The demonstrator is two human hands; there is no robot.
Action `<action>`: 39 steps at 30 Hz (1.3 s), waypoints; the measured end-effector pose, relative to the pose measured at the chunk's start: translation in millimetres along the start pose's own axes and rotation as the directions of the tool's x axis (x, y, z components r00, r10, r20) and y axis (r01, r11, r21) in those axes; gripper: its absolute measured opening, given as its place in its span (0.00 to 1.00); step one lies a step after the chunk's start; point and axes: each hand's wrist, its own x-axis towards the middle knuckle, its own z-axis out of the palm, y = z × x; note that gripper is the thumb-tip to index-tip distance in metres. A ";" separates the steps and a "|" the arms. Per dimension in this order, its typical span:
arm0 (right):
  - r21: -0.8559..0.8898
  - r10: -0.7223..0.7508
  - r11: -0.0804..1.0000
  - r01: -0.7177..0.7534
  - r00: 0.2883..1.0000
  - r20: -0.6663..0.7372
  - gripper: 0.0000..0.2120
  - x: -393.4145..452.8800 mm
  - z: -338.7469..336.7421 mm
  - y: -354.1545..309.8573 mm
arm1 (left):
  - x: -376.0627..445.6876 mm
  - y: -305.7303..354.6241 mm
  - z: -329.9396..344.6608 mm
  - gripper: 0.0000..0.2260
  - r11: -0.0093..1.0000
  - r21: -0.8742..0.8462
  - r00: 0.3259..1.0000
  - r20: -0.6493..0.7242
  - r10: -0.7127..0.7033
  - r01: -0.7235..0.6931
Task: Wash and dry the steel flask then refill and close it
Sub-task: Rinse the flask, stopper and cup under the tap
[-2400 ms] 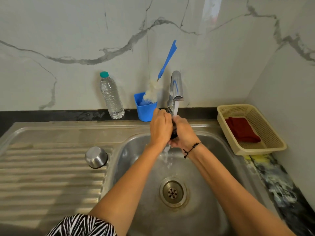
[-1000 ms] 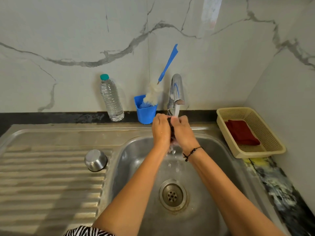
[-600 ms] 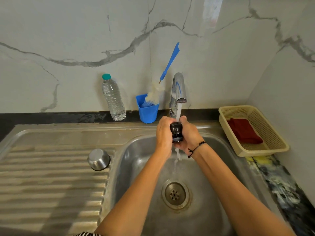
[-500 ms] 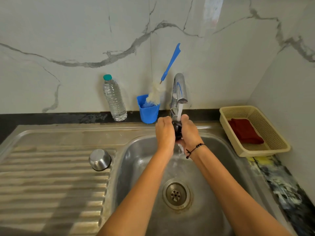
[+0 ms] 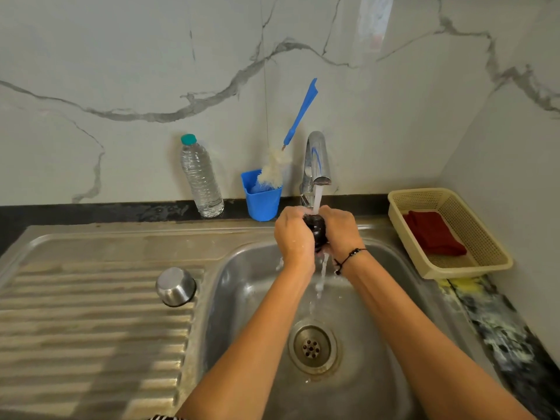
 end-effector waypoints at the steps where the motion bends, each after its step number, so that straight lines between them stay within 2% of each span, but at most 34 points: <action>1: -0.024 -0.025 0.999 0.024 1.000 -0.009 0.13 -2.1 2.6 1.9 | 1.0 -0.4 -0.3 0.08 1.000 -0.010 1.000 0.000 0.013 -0.013; 5: -0.113 -0.160 0.982 0.152 0.985 -0.066 0.12 -20.8 12.2 16.6 | 10.0 0.9 -3.2 0.07 0.997 -0.063 0.999 -0.027 -0.042 0.040; 8: -0.046 -0.121 0.992 0.118 0.990 -0.076 0.12 -18.8 7.2 16.9 | 5.6 -0.4 -5.9 0.06 0.997 -0.046 0.998 0.019 -0.057 0.057; 10: 0.066 -0.028 0.997 0.033 0.997 -0.075 0.12 -10.8 3.1 12.1 | 2.8 -1.4 -5.8 0.06 1.000 0.006 0.997 0.073 -0.004 0.003; 13: 0.089 0.043 0.995 -0.044 0.999 0.011 0.11 -6.2 3.0 6.5 | 6.3 -0.2 -7.2 0.08 0.997 0.025 0.992 0.106 0.067 -0.070; 15: 0.104 0.051 0.993 -0.057 0.997 0.065 0.13 -9.9 5.9 4.2 | 11.6 -0.9 -7.5 0.08 0.988 0.011 0.981 0.121 0.150 -0.153; 17: 0.059 -0.019 0.998 0.016 0.999 0.037 0.12 -12.7 8.3 5.4 | 17.0 -3.2 -7.9 0.07 0.977 0.067 0.976 0.090 0.196 -0.202; 18: 0.036 -0.072 0.997 0.072 0.997 -0.003 0.11 -15.0 8.3 6.9 | 20.4 -6.4 -8.2 0.07 0.978 0.111 0.984 0.047 0.172 -0.176; 20: 0.001 -0.180 0.984 0.181 0.981 -0.069 0.07 -19.5 4.6 10.1 | 24.0 -13.7 -10.3 0.09 0.985 0.175 1.000 -0.022 0.021 -0.017; 22: -0.056 -0.309 0.951 0.305 0.947 -0.089 0.10 -25.4 0.4 11.6 | 20.4 -18.7 -11.4 0.14 0.979 0.115 0.984 0.042 -0.175 0.169; 24: -0.064 -0.371 0.928 0.367 0.924 -0.087 0.12 -27.6 -0.4 16.0 | 14.1 -18.1 -10.8 0.17 0.958 -0.018 0.953 0.113 -0.282 0.286; 26: -0.090 -0.400 0.915 0.393 0.913 -0.082 0.10 -27.3 0.0 21.0 | 11.5 -18.0 -9.9 0.18 0.960 -0.034 0.953 0.135 -0.272 0.278; 29: -0.258 -0.466 0.862 0.435 0.882 -0.070 0.03 -22.5 -4.8 26.3 | 6.9 -13.4 -8.1 0.19 0.972 0.052 0.950 0.205 -0.234 0.228; 31: -0.339 -0.496 0.824 0.453 0.867 -0.048 0.04 -18.4 -9.2 27.0 | 5.5 -12.6 -9.1 0.18 0.969 0.095 0.936 0.251 -0.245 0.229; 33: -0.301 -0.450 0.858 0.416 0.892 -0.049 0.06 -14.9 -10.4 24.7 | 3.1 -11.6 -10.5 0.17 0.973 0.157 0.937 0.282 -0.206 0.167; 36: -0.096 -0.256 0.964 0.250 0.965 -0.064 0.09 -6.7 -9.3 14.7 | 3.0 -14.3 -11.1 0.15 0.960 0.280 0.945 0.312 -0.096 0.005; 39: -0.056 -0.131 0.990 0.130 0.991 -0.006 0.10 -0.3 -8.7 5.3 | 5.3 -13.6 -12.0 0.10 0.936 0.345 0.944 0.327 -0.047 -0.072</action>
